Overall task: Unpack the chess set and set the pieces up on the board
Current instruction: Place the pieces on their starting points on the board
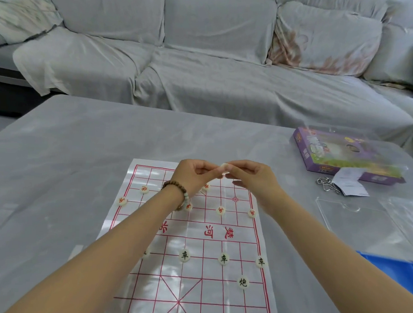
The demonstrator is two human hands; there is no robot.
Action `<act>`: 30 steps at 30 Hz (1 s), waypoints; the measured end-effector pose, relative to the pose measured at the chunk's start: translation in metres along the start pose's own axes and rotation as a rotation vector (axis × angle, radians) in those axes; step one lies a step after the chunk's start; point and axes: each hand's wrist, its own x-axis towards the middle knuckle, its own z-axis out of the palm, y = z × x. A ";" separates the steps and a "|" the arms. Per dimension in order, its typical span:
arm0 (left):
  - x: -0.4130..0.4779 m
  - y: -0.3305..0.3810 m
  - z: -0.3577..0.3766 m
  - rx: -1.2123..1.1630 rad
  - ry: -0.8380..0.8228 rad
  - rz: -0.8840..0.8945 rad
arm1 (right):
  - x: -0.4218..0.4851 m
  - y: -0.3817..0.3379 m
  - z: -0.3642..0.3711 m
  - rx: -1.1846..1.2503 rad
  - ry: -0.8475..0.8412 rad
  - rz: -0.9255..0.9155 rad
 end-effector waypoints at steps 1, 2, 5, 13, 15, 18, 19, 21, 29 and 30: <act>0.000 -0.002 0.004 0.043 -0.016 0.008 | 0.000 0.002 -0.005 0.003 0.011 0.001; 0.001 -0.006 0.006 0.102 -0.025 0.023 | 0.001 0.005 -0.010 -0.018 0.019 -0.005; 0.004 -0.017 0.009 0.380 -0.045 0.057 | 0.006 0.016 -0.026 -0.343 -0.021 -0.069; 0.006 -0.028 0.009 0.918 -0.122 0.202 | 0.013 0.039 -0.025 -0.735 -0.120 -0.092; 0.007 -0.031 0.009 0.941 -0.147 0.184 | 0.013 0.040 -0.026 -0.759 -0.075 -0.106; 0.008 -0.032 0.008 0.966 -0.194 0.178 | 0.012 0.042 -0.030 -0.857 -0.044 -0.106; 0.009 -0.033 0.007 0.967 -0.205 0.174 | 0.011 0.043 -0.031 -0.905 -0.053 -0.102; 0.010 -0.033 0.006 0.970 -0.215 0.160 | 0.010 0.045 -0.031 -0.963 -0.077 -0.098; 0.011 -0.032 0.006 0.949 -0.209 0.123 | 0.005 0.040 -0.030 -0.929 -0.128 -0.101; 0.011 -0.032 0.006 0.947 -0.210 0.120 | 0.005 0.041 -0.029 -0.936 -0.127 -0.102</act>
